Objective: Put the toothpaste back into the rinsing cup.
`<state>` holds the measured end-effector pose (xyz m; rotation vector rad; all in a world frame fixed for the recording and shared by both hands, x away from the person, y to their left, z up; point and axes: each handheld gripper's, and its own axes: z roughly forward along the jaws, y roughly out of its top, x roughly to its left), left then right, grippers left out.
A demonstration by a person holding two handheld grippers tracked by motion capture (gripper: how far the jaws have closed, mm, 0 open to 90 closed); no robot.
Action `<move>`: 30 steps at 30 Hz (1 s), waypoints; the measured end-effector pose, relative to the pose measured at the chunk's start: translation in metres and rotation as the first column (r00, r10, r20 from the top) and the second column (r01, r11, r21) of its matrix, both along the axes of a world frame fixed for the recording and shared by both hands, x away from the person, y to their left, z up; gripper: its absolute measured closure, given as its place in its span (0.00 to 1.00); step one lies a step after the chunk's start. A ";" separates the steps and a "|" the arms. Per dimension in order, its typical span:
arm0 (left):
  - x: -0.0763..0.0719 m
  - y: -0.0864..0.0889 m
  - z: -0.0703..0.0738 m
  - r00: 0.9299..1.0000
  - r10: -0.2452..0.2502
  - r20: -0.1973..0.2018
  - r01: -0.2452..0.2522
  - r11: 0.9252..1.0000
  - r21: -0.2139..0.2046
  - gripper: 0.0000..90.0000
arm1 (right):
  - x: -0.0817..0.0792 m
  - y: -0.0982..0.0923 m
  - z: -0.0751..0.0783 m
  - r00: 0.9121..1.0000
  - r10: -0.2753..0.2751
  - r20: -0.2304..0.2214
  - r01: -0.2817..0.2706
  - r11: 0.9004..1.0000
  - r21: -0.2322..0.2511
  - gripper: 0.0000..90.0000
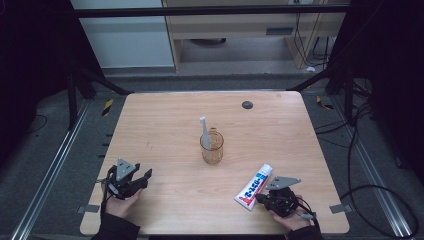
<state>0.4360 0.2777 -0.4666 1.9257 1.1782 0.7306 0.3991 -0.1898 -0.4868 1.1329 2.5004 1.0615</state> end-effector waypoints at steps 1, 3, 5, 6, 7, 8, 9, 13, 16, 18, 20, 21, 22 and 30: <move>0.000 0.000 0.000 1.000 0.000 -0.001 0.000 1.000 -0.002 0.53 | 0.000 0.000 0.000 1.000 0.000 0.000 0.000 1.000 0.002 1.00; 0.000 0.000 0.000 1.000 -0.001 -0.002 0.001 1.000 0.000 0.53 | 0.001 0.001 0.001 1.000 0.000 -0.002 0.000 1.000 0.015 1.00; 0.001 0.000 0.000 1.000 -0.001 -0.003 0.001 1.000 -0.001 0.53 | 0.001 0.001 0.000 1.000 0.004 0.001 -0.004 1.000 0.017 1.00; 0.001 0.000 0.000 1.000 -0.001 -0.003 0.001 1.000 0.000 0.53 | 0.001 0.002 0.000 1.000 0.008 -0.003 -0.008 1.000 0.019 1.00; 0.001 -0.001 0.000 1.000 -0.001 -0.003 0.001 1.000 0.001 0.53 | 0.001 0.002 0.000 1.000 0.011 -0.002 -0.011 1.000 0.016 1.00; 0.001 -0.001 0.000 1.000 -0.001 -0.002 0.001 1.000 0.003 0.53 | 0.001 0.003 0.000 1.000 0.017 -0.004 -0.017 1.000 0.018 1.00; 0.000 -0.001 0.000 1.000 -0.001 0.000 0.001 1.000 0.004 0.53 | 0.000 0.004 0.000 1.000 0.019 -0.006 -0.019 1.000 0.016 1.00; 0.001 0.000 -0.001 1.000 0.002 0.003 -0.002 1.000 0.001 0.53 | 0.001 0.004 -0.001 1.000 0.017 -0.011 -0.017 1.000 0.018 1.00; 0.001 -0.001 -0.001 1.000 0.003 0.003 -0.003 1.000 0.001 0.53 | 0.003 0.007 -0.002 1.000 0.026 -0.012 -0.025 0.999 0.027 1.00; 0.001 -0.002 -0.001 1.000 0.009 0.003 -0.009 1.000 0.006 0.53 | 0.004 0.011 -0.003 1.000 0.028 -0.007 -0.027 0.999 0.030 1.00; 0.001 -0.002 -0.001 1.000 0.011 0.009 -0.011 1.000 -0.002 0.53 | 0.006 0.016 -0.003 0.999 0.031 -0.011 -0.031 0.999 0.026 1.00; 0.002 -0.002 -0.001 1.000 0.015 0.008 -0.015 1.000 -0.004 0.53 | 0.006 0.018 -0.003 0.999 0.031 -0.012 -0.031 0.999 0.025 1.00; 0.002 -0.001 -0.001 1.000 0.015 0.007 -0.015 1.000 -0.006 0.53 | 0.007 0.020 -0.003 0.999 0.032 -0.010 -0.032 0.999 0.023 1.00; 0.004 0.001 -0.001 0.999 0.031 0.014 -0.031 0.999 -0.020 0.54 | 0.015 0.036 -0.003 1.000 0.030 -0.003 -0.030 0.999 0.022 1.00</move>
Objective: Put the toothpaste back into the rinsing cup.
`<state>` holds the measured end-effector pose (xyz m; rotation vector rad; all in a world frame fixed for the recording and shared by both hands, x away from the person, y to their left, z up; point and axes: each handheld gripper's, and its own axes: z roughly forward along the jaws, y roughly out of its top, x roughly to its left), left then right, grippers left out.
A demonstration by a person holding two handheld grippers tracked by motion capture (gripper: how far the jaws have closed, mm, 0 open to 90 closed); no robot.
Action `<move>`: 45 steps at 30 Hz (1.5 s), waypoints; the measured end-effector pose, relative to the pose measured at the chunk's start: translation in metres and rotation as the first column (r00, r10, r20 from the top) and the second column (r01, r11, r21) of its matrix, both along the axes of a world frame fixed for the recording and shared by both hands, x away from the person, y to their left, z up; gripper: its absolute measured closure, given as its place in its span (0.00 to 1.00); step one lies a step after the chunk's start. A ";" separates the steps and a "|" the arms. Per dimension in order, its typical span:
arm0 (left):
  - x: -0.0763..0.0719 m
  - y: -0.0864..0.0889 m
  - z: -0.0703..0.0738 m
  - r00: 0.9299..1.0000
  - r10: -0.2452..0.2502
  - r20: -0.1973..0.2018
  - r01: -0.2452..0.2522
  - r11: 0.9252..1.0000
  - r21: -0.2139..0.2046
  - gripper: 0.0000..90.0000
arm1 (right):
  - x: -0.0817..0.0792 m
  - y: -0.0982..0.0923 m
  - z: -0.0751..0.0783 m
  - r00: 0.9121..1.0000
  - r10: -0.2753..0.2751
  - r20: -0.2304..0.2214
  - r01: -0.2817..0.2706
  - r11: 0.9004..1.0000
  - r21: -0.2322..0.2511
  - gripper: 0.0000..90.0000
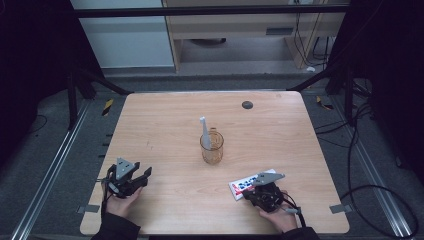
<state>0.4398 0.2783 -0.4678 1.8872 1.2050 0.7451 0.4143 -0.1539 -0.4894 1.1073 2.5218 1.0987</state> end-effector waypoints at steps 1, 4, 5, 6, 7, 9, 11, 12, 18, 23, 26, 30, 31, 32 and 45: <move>0.001 0.000 0.000 1.000 0.003 -0.002 -0.003 1.000 -0.003 0.54 | 0.000 0.001 0.001 1.000 0.004 0.003 -0.004 1.000 -0.005 1.00; 0.002 0.001 -0.001 1.000 0.005 -0.007 -0.005 1.000 -0.006 0.54 | -0.001 0.000 0.005 1.000 0.008 0.014 -0.008 1.000 0.011 1.00; 0.002 0.001 -0.002 1.000 0.006 -0.005 -0.006 1.000 -0.007 0.54 | -0.001 -0.002 0.007 1.000 -0.001 0.023 0.001 1.000 0.019 1.00; 0.002 0.001 -0.001 1.000 0.006 -0.005 -0.006 1.000 -0.005 0.54 | -0.001 -0.004 0.009 0.999 -0.004 0.035 0.003 1.000 0.025 1.00; 0.002 0.001 -0.001 1.000 0.008 -0.004 -0.008 1.000 -0.008 0.54 | 0.000 -0.008 0.012 0.999 -0.021 0.047 0.020 0.999 0.037 1.00; 0.001 0.002 -0.002 1.000 0.004 0.002 -0.004 1.000 -0.015 0.54 | 0.004 -0.014 0.017 0.995 -0.059 0.079 0.055 0.997 0.046 1.00; 0.002 0.002 -0.002 1.000 0.008 0.004 -0.008 1.000 -0.016 0.54 | 0.008 -0.021 0.022 0.990 -0.102 0.101 0.097 0.994 0.050 1.00; 0.002 0.001 -0.002 1.000 0.005 0.003 -0.005 1.000 -0.018 0.54 | 0.010 -0.023 0.024 0.987 -0.115 0.110 0.110 0.993 0.049 1.00; 0.002 -0.001 0.000 1.000 0.003 -0.004 -0.003 1.000 0.001 0.54 | 0.033 -0.046 0.027 0.960 -0.241 0.142 0.237 0.971 0.040 1.00; 0.002 -0.001 0.001 1.000 0.001 -0.008 -0.001 1.000 0.005 0.54 | 0.049 -0.057 0.022 0.945 -0.300 0.131 0.301 0.953 0.012 1.00; 0.002 -0.002 0.000 1.000 -0.007 -0.007 0.007 1.000 0.012 0.54 | 0.055 -0.060 0.017 0.942 -0.312 0.119 0.316 0.949 -0.011 1.00; 0.003 -0.004 0.000 1.000 -0.014 -0.007 0.014 1.000 0.021 0.53 | 0.054 -0.063 0.014 0.944 -0.307 0.120 0.312 0.950 -0.027 1.00; 0.003 -0.004 0.000 1.000 -0.015 -0.007 0.016 1.000 0.023 0.53 | 0.054 -0.063 0.014 0.944 -0.307 0.121 0.312 0.950 -0.027 1.00; 0.002 -0.005 0.000 1.000 -0.016 -0.006 0.017 1.000 0.025 0.53 | 0.053 -0.064 0.014 0.945 -0.306 0.120 0.311 0.950 -0.024 1.00; 0.002 -0.004 0.001 1.000 -0.022 -0.011 0.022 0.999 0.026 0.52 | 0.049 -0.060 0.012 0.956 -0.277 0.095 0.284 0.956 -0.070 1.00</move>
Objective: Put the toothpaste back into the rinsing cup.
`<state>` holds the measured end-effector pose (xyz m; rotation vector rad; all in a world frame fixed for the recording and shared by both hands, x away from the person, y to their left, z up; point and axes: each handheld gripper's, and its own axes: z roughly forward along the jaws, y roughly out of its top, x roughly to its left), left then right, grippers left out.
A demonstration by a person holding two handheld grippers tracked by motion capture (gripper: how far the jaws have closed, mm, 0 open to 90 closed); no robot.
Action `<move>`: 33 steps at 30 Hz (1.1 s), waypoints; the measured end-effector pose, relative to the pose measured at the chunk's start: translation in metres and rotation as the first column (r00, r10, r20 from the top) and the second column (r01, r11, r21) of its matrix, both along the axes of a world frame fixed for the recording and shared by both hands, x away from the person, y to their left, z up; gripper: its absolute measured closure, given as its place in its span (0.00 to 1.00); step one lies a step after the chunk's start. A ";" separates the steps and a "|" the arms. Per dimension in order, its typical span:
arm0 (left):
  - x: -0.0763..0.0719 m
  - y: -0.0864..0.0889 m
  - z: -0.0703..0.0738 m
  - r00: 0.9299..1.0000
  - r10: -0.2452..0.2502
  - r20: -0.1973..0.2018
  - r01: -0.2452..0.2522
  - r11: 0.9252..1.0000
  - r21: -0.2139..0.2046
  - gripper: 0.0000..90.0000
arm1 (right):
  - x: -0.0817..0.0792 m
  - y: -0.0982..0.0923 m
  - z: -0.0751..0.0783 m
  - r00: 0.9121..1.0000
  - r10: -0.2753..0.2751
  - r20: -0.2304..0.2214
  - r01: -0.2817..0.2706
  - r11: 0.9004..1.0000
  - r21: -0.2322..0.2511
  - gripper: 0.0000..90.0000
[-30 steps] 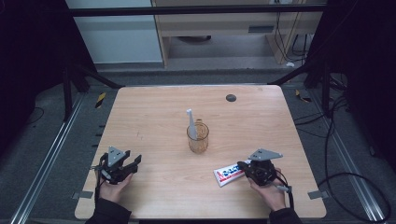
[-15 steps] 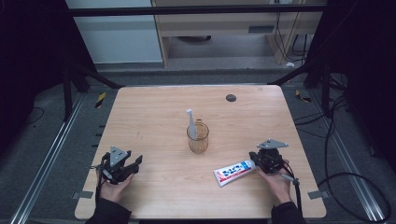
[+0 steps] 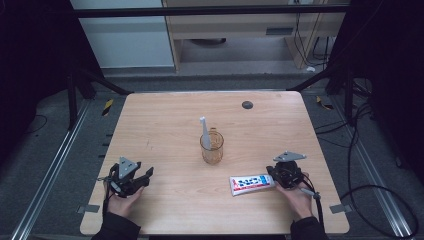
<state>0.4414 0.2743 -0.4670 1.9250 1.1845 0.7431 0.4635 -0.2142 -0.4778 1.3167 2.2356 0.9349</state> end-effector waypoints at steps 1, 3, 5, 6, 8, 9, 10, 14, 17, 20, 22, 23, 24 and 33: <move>0.000 0.001 0.000 1.000 0.002 0.000 -0.002 1.000 0.000 0.52 | -0.002 -0.001 0.000 1.000 0.001 0.002 -0.001 1.000 0.002 1.00; 0.000 0.001 0.001 1.000 0.007 0.000 -0.007 1.000 -0.004 0.52 | -0.005 -0.003 0.000 1.000 0.003 -0.006 -0.003 1.000 0.001 1.00; -0.001 0.002 0.001 1.000 0.012 0.003 -0.012 1.000 -0.005 0.52 | -0.008 -0.004 0.000 1.000 0.008 -0.009 -0.008 1.000 -0.005 1.00; -0.001 0.002 0.001 1.000 0.014 0.005 -0.014 1.000 -0.007 0.52 | -0.010 -0.004 0.000 1.000 0.006 -0.008 -0.006 1.000 -0.007 1.00; -0.001 0.002 0.001 1.000 0.016 0.008 -0.016 1.000 -0.008 0.51 | -0.012 -0.005 0.000 1.000 0.013 -0.011 -0.013 1.000 -0.010 1.00; -0.001 0.002 0.001 1.000 0.017 0.008 -0.017 1.000 -0.009 0.51 | -0.015 -0.005 0.000 1.000 0.017 -0.015 -0.017 1.000 -0.014 1.00; -0.001 0.002 0.001 1.000 0.019 0.010 -0.019 1.000 -0.008 0.51 | -0.017 -0.005 0.000 1.000 0.020 -0.018 -0.020 1.000 -0.012 1.00; -0.001 0.003 0.002 1.000 0.025 0.010 -0.025 1.000 -0.010 0.51 | -0.026 -0.006 0.000 0.999 0.031 -0.024 -0.031 0.999 -0.017 1.00; -0.002 0.004 0.002 1.000 0.026 0.012 -0.026 1.000 -0.010 0.51 | -0.031 -0.006 0.000 0.999 0.035 -0.032 -0.035 0.999 -0.013 1.00; -0.002 0.004 0.002 0.999 0.028 0.014 -0.028 1.000 -0.012 0.51 | -0.038 -0.006 0.000 0.999 0.041 -0.031 -0.041 0.999 -0.006 1.00; -0.002 0.004 0.002 0.999 0.028 0.014 -0.028 1.000 -0.014 0.50 | -0.043 -0.006 -0.001 0.998 0.051 -0.033 -0.052 0.999 -0.012 1.00; -0.001 0.004 0.002 1.000 0.029 0.013 -0.028 1.000 -0.014 0.50 | -0.046 -0.005 -0.001 0.998 0.053 -0.038 -0.054 0.998 -0.011 1.00; -0.001 0.004 0.002 1.000 0.027 0.012 -0.027 1.000 -0.010 0.50 | -0.047 -0.005 -0.001 0.998 0.058 -0.035 -0.059 0.998 -0.008 1.00; -0.002 0.004 0.002 0.999 0.030 0.015 -0.029 0.999 -0.013 0.50 | -0.056 -0.001 -0.001 0.997 0.070 -0.042 -0.070 0.998 -0.004 1.00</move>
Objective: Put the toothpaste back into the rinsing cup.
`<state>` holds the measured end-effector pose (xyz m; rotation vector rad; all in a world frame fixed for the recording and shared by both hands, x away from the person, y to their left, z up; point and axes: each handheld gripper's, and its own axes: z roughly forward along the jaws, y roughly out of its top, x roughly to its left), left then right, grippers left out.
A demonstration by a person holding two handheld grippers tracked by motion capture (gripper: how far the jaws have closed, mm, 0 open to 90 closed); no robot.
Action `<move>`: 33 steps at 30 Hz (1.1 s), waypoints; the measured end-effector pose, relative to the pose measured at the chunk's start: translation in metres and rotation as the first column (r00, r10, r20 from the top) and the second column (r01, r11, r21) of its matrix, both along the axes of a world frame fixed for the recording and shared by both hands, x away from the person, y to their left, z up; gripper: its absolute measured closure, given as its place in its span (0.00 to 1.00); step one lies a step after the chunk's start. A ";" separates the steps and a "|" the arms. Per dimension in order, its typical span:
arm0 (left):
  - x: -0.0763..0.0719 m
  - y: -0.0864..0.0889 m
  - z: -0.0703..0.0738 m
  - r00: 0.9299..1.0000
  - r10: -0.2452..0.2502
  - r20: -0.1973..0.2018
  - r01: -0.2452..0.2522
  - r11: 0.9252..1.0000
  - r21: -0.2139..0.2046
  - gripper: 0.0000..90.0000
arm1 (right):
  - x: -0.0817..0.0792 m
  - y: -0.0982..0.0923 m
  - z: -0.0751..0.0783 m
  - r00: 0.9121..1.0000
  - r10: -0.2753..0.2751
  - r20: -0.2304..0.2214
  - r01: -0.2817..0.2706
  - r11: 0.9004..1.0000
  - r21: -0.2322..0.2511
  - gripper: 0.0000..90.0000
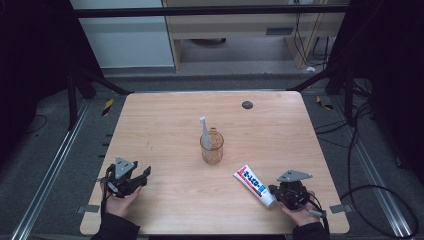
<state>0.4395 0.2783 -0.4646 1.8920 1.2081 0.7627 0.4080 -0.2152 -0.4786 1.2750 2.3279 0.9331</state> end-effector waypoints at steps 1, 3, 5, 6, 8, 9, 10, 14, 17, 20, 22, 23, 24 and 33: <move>0.000 0.000 0.000 1.000 -0.001 0.002 0.001 1.000 0.000 0.50 | -0.001 0.000 0.000 1.000 0.002 -0.003 -0.002 1.000 -0.005 1.00; 0.000 0.000 0.000 1.000 -0.004 -0.002 0.004 1.000 0.001 0.50 | 0.000 0.001 0.000 1.000 -0.003 -0.004 0.003 1.000 -0.002 1.00; 0.001 0.000 0.000 1.000 -0.003 -0.004 0.003 1.000 -0.003 0.50 | 0.000 -0.001 0.002 1.000 -0.019 -0.009 0.019 1.000 -0.001 1.00; 0.001 0.000 0.000 1.000 -0.004 -0.004 0.004 1.000 -0.004 0.50 | 0.001 -0.002 0.003 1.000 -0.027 -0.007 0.027 1.000 0.002 1.00; 0.001 0.000 0.000 1.000 -0.003 -0.003 0.003 1.000 -0.006 0.50 | 0.001 -0.005 0.006 0.999 -0.040 0.006 0.040 0.999 0.003 0.99; 0.001 0.000 0.000 1.000 -0.001 -0.004 0.001 1.000 -0.008 0.50 | 0.002 -0.006 0.008 0.999 -0.045 0.010 0.045 0.999 0.014 0.99; 0.001 0.000 0.000 1.000 0.000 -0.005 -0.001 1.000 -0.007 0.50 | 0.002 -0.008 0.010 0.999 -0.049 0.019 0.048 0.999 0.021 0.98; 0.002 0.000 0.000 1.000 -0.001 -0.004 0.001 1.000 -0.004 0.49 | 0.005 -0.009 0.015 0.996 -0.081 0.030 0.081 0.997 0.015 0.93; 0.002 0.000 0.000 1.000 -0.002 -0.004 0.002 1.000 -0.003 0.49 | 0.008 -0.007 0.018 0.996 -0.077 0.034 0.076 0.997 0.017 0.88; 0.002 0.000 0.000 1.000 -0.003 -0.005 0.003 1.000 -0.004 0.49 | 0.009 -0.005 0.022 0.996 -0.075 0.039 0.074 0.997 0.023 0.82; 0.003 -0.001 -0.001 1.000 -0.004 -0.004 0.004 1.000 -0.005 0.49 | 0.009 -0.004 0.025 0.996 -0.075 0.043 0.073 0.997 0.031 0.78; 0.003 -0.001 -0.001 1.000 -0.005 -0.005 0.005 1.000 -0.003 0.49 | 0.009 -0.002 0.027 0.996 -0.079 0.043 0.078 0.996 0.039 0.75; 0.003 -0.001 -0.001 1.000 -0.006 -0.006 0.006 1.000 -0.001 0.49 | 0.010 -0.002 0.029 0.996 -0.076 0.046 0.075 0.997 0.037 0.73; 0.003 -0.001 -0.001 1.000 -0.010 -0.007 0.010 1.000 0.008 0.49 | 0.015 0.016 0.037 0.996 -0.067 0.057 0.065 0.997 0.033 0.63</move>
